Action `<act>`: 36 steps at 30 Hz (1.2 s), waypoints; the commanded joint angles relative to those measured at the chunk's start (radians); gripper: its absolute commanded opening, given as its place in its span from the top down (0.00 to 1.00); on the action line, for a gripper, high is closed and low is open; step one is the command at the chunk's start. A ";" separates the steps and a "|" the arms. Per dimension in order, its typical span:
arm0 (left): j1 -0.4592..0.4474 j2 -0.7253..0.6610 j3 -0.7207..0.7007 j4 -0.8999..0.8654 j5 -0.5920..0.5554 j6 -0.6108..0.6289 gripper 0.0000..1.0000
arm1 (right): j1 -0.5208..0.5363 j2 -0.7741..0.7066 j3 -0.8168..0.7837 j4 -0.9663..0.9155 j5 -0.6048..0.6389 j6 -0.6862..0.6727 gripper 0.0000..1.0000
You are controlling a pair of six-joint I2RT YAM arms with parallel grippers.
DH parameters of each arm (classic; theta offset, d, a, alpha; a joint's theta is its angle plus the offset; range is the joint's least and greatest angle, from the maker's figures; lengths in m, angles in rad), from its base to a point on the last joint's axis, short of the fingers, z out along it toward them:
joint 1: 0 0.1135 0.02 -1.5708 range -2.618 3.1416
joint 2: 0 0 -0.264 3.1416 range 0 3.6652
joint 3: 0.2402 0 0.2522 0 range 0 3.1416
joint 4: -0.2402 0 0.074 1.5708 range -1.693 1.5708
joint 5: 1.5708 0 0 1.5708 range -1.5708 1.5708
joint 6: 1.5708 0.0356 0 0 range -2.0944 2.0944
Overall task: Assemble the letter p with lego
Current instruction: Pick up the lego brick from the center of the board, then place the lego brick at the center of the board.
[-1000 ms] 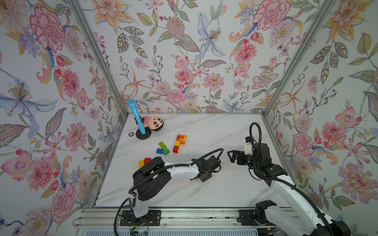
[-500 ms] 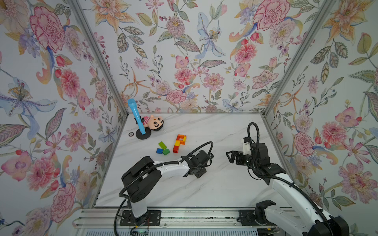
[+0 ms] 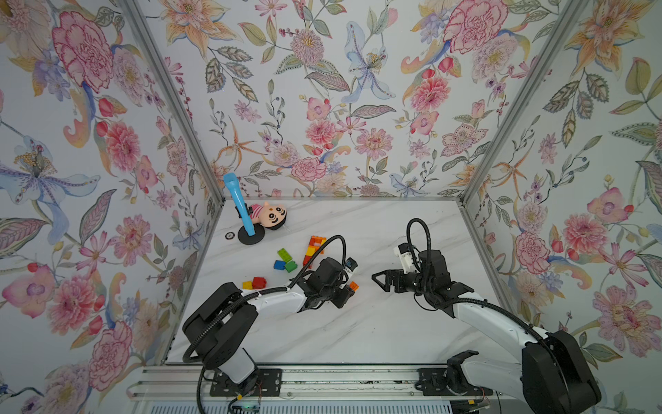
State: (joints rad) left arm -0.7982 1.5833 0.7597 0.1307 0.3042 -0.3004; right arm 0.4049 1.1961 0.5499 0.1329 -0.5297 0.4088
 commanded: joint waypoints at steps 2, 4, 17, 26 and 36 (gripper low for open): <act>0.031 -0.074 -0.066 0.239 0.132 -0.118 0.76 | 0.002 -0.002 -0.049 0.322 -0.175 0.054 0.06; 0.041 -0.091 -0.092 0.300 0.157 -0.147 0.76 | -0.007 0.032 -0.072 0.435 -0.227 0.099 0.07; 0.078 -0.225 -0.176 0.496 0.223 -0.247 0.74 | -0.004 0.215 -0.159 1.101 -0.384 0.416 0.08; 0.079 -0.261 -0.198 0.570 0.281 -0.277 0.74 | 0.058 0.240 -0.130 1.209 -0.412 0.453 0.18; 0.074 -0.287 -0.215 0.634 0.323 -0.301 0.73 | 0.087 0.245 -0.098 1.197 -0.424 0.435 0.29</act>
State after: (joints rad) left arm -0.7284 1.3190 0.5579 0.7105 0.5869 -0.5854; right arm 0.4835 1.4292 0.4240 1.2701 -0.9356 0.8429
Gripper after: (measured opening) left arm 0.333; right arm 0.707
